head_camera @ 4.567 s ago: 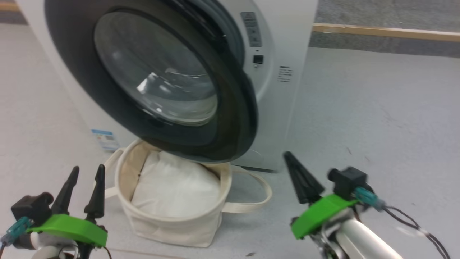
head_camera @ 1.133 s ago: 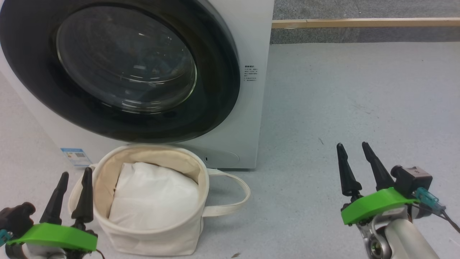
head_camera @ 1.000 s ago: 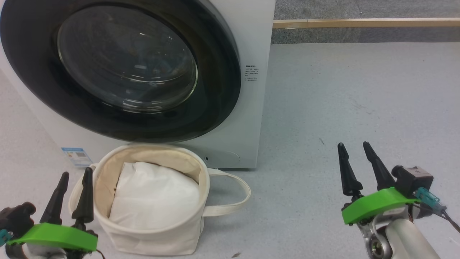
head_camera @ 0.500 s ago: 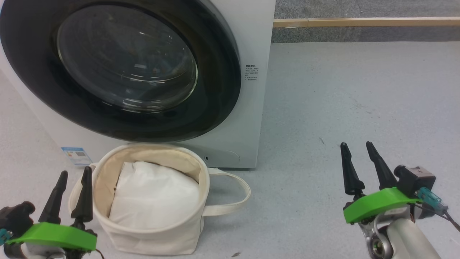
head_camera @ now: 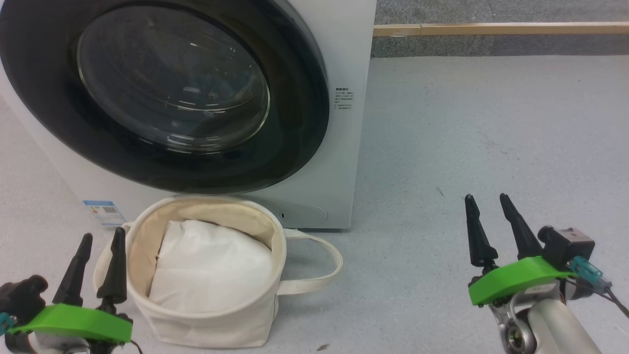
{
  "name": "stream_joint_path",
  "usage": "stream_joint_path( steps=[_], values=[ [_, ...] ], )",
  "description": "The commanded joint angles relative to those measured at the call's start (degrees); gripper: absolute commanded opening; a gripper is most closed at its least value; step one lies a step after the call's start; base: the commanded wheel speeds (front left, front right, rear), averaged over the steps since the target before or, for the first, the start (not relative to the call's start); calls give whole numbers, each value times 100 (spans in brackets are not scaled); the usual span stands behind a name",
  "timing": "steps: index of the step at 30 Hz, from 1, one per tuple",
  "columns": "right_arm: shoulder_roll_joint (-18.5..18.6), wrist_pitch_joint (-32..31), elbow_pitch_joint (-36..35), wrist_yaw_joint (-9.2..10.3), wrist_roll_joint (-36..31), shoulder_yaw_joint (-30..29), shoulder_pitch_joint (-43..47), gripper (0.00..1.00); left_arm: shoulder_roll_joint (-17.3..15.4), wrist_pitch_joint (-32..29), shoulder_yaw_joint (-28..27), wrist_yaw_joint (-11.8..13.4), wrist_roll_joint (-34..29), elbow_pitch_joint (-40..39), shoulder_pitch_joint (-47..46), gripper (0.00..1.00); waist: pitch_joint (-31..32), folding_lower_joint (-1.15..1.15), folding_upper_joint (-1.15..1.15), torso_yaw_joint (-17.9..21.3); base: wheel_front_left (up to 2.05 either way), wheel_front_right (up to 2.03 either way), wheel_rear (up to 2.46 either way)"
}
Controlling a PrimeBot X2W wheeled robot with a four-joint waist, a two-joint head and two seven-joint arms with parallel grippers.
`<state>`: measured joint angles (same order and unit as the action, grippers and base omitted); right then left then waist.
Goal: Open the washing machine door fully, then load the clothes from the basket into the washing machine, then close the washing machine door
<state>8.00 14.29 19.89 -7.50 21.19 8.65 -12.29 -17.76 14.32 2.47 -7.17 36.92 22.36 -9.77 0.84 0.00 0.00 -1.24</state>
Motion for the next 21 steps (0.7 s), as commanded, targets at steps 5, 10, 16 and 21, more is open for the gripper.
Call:
stream_joint_path(
  steps=[5,10,16,21],
  values=[
    [5,71,-142,1,-15,127,-125,100,-177,68,-233,-32,-23,-155,-291,100,0,0,0,-1,0,0,0],
    [11,71,-131,1,-4,129,-130,100,-173,68,-224,-32,-26,-140,-298,100,3,0,0,-1,0,0,0],
    [-6,-8,109,0,4,10,7,0,29,-12,25,9,3,70,9,0,2,0,0,-3,0,0,0],
    [-50,-57,312,0,155,-4,163,0,201,-58,49,9,115,251,159,0,1,-1,0,-1,0,0,0]
  ],
)
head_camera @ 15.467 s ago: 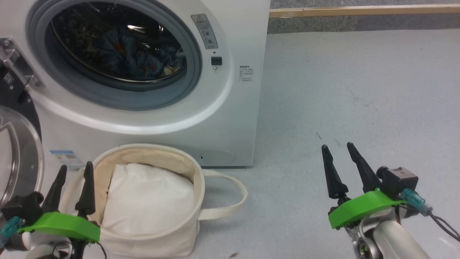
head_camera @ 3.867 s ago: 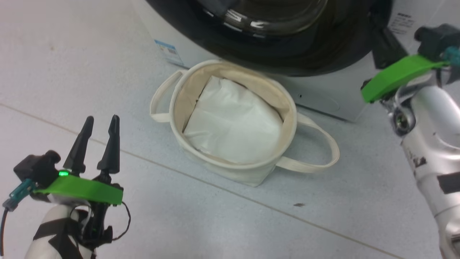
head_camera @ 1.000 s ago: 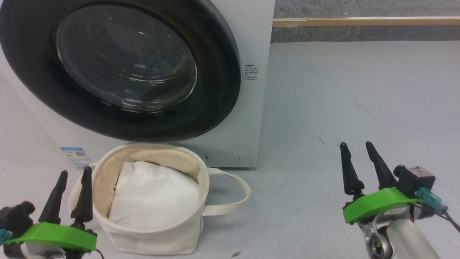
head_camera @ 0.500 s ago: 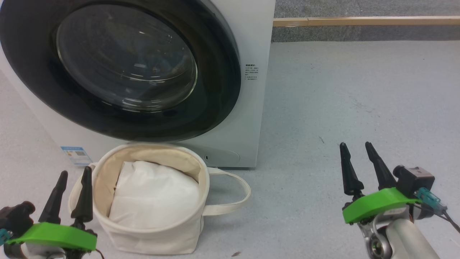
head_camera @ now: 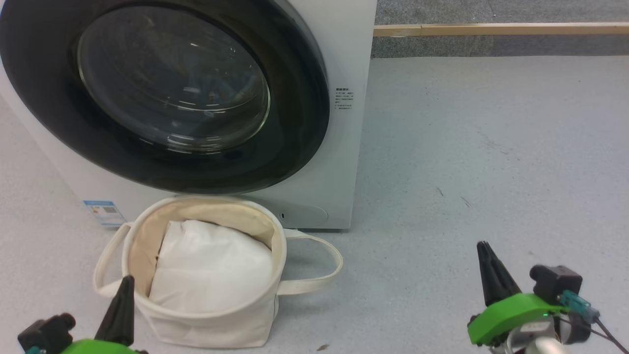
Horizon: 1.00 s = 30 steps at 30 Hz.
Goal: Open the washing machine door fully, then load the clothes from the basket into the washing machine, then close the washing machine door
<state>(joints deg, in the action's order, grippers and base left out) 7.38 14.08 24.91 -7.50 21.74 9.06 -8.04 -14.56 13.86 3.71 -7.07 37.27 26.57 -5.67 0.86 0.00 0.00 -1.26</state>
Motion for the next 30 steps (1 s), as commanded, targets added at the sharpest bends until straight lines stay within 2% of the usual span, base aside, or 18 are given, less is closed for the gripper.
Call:
stream_joint_path(
  steps=[1,4,9,30],
  values=[
    [9,-53,-198,0,157,-58,-258,0,-108,-30,-84,-1,124,-179,-249,0,0,-3,0,3,0,0,0],
    [-2,-105,-227,0,329,-96,-240,0,-77,-81,-109,-2,257,-213,-238,0,8,-13,0,6,0,0,0],
    [-21,-186,-262,0,612,-157,-221,0,-24,-163,-146,-4,479,-256,-228,0,-7,-1,0,11,0,0,0],
    [-100,-531,-414,0,1803,-414,-149,0,196,-507,-306,-11,1407,-440,-198,0,-26,0,0,32,0,0,0]
  ],
)
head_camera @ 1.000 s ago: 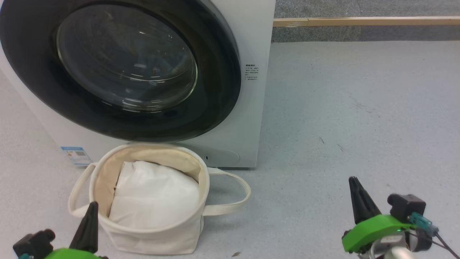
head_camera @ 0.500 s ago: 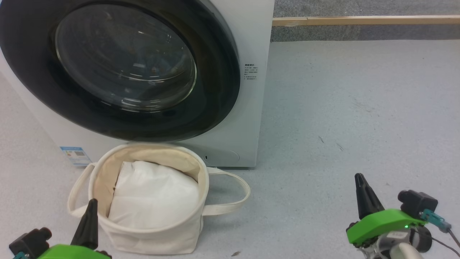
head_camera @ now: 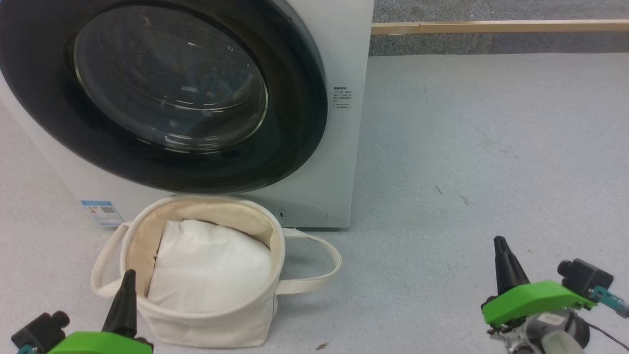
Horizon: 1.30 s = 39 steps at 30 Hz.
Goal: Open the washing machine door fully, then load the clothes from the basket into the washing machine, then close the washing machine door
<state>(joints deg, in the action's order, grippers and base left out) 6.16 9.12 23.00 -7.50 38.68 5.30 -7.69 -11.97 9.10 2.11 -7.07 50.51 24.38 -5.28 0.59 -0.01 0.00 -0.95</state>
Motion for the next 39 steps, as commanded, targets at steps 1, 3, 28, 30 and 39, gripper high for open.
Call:
stream_joint_path(
  steps=[1,3,28,30,39],
  values=[
    [18,-52,-230,0,165,-51,-181,0,-52,-48,-155,-11,127,-230,-235,0,-1,0,0,2,0,0,0],
    [10,-85,-244,0,279,-76,-174,0,-31,-81,-171,-12,215,-248,-232,0,-3,0,0,4,0,0,0],
    [-84,-499,-427,0,1694,-387,-83,0,231,-495,-366,-20,1318,-468,-193,0,-23,0,0,29,0,0,0],
    [-92,-532,-442,0,1808,-412,-76,0,253,-529,-381,-21,1406,-485,-190,0,-25,0,0,31,0,0,0],
    [-126,-681,-507,1,2316,-523,-44,0,347,-678,-452,-24,1802,-564,-175,0,-33,0,0,40,0,0,0]
  ],
)
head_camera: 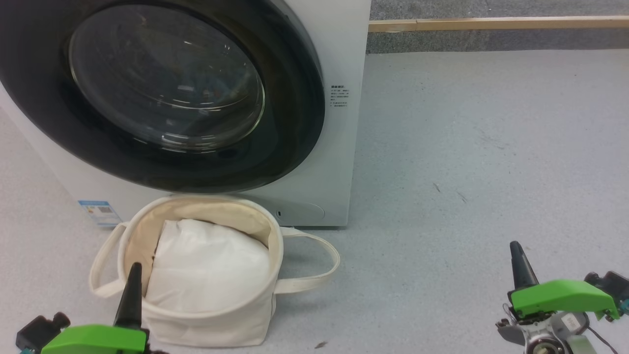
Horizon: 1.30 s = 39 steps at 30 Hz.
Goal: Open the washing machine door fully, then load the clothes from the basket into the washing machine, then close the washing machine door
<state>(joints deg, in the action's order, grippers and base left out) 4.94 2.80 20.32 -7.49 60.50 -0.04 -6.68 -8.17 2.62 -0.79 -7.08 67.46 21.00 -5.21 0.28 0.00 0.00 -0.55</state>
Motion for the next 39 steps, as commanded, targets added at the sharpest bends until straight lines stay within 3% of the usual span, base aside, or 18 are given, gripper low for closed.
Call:
stream_joint_path(
  steps=[1,39],
  values=[
    [-8,-64,-246,-1,191,-2,-141,0,-23,-46,-170,-23,151,-235,-181,0,-2,0,0,2,0,0,0],
    [-148,-676,-517,0,2288,-460,-6,0,367,-658,-457,-36,1785,-560,-123,0,-32,0,0,40,0,0,0]
  ],
)
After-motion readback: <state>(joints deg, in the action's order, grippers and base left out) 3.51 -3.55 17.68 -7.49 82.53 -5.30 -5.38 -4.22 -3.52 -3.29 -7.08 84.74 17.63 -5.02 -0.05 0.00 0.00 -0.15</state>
